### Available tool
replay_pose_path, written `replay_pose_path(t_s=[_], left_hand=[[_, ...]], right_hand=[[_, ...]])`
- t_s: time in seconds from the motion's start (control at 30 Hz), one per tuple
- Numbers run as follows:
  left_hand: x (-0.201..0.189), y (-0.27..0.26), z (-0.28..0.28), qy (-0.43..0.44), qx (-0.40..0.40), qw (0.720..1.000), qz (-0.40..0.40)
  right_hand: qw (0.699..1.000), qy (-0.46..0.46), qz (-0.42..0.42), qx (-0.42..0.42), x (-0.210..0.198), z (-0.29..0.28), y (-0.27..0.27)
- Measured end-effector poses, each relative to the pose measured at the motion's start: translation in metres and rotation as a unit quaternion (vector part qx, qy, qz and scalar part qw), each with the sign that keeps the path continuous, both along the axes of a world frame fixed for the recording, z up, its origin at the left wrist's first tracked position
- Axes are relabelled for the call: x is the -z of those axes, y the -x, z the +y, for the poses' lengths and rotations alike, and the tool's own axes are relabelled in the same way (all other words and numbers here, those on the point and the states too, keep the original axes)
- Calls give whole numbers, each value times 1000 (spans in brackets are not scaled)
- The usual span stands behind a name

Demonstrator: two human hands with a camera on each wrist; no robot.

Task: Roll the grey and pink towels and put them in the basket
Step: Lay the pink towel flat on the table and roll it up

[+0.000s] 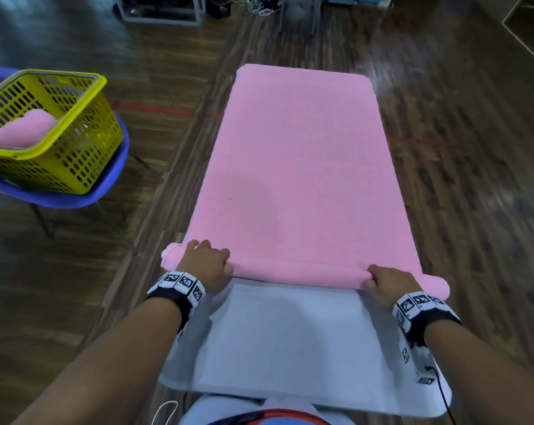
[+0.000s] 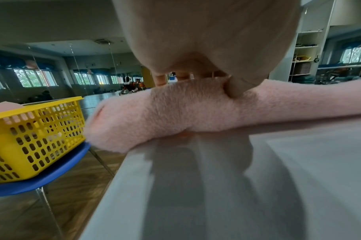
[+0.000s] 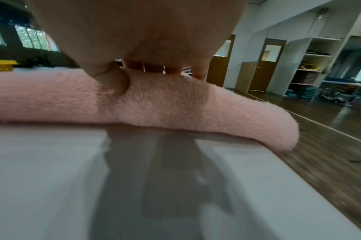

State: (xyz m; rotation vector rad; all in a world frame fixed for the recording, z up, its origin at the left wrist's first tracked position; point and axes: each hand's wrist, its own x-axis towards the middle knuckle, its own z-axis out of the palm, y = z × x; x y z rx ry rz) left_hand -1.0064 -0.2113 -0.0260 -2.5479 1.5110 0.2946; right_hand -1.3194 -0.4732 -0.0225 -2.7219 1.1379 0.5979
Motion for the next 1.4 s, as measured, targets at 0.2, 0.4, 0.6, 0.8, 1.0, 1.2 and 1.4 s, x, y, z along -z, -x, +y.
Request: replay_pose_path(t_s=[0.2, 0.4, 0.6, 0.8, 1.0, 1.2, 1.4], left_hand=[[-7, 5, 1, 98, 18, 993, -55], [20, 28, 38, 116, 39, 992, -31], [13, 7, 21, 29, -3, 1000, -10], [-3, -12, -11, -11, -60, 997, 52], [3, 4, 19, 96, 4, 994, -59], [18, 15, 42, 38, -11, 999, -31], [-8, -20, 4, -49, -26, 998, -20]], right_hand=[[992, 99, -79, -3, 2, 4, 3], [988, 112, -110, -2, 26, 40, 23], [997, 81, -17, -4, 10, 20, 12], [997, -1, 64, 43, -11, -2, -17], [992, 110, -62, 7, 4, 18, 10], [994, 98, -52, -3, 21, 37, 25], [998, 38, 57, -5, -7, -6, -8]])
